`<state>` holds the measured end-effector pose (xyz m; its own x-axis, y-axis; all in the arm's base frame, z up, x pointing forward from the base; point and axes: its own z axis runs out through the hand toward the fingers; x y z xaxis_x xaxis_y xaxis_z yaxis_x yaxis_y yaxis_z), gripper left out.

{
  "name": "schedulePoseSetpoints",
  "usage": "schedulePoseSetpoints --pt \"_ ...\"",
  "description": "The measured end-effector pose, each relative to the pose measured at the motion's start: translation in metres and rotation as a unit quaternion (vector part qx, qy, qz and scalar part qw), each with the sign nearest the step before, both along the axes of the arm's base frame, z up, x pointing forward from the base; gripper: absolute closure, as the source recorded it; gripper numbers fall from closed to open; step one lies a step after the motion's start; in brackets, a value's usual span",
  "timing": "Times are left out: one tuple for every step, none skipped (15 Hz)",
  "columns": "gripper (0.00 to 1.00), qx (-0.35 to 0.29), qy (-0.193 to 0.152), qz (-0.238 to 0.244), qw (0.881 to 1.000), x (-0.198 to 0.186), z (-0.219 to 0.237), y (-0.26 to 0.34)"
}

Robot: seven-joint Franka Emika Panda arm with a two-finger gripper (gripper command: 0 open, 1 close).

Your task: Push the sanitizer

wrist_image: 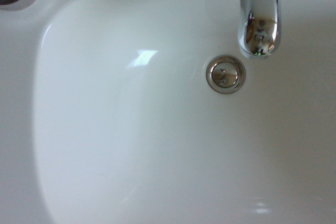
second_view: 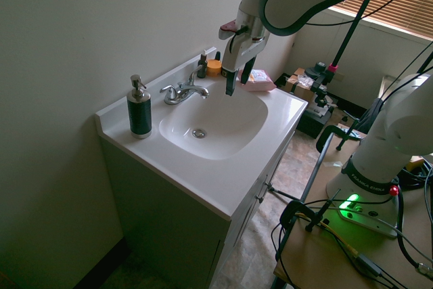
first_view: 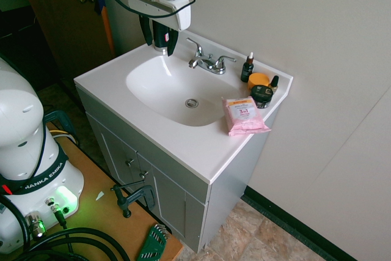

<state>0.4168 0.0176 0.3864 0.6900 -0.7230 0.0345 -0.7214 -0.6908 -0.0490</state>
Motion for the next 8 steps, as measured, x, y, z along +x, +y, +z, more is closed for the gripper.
schedulePoseSetpoints --pt "0.0 0.0 0.0 0.0 1.0 0.0 0.0 0.0" --pt "0.0 0.0 0.0 0.0 1.0 0.0 0.0 0.0" --pt "0.0 0.0 0.0 0.001 1.0 0.001 0.0 0.001" --pt "0.0 -0.002 -0.003 0.004 1.0 0.004 0.003 0.005" --pt "0.0 -0.004 -0.011 0.007 1.0 0.011 0.01 0.011" --pt "0.0 -0.006 -0.019 0.009 1.0 0.022 0.02 0.02" --pt "0.0 -0.01 -0.025 0.011 1.0 0.033 0.03 0.03" --pt "0.0 -0.013 -0.029 0.015 0.999 0.045 0.041 0.042"
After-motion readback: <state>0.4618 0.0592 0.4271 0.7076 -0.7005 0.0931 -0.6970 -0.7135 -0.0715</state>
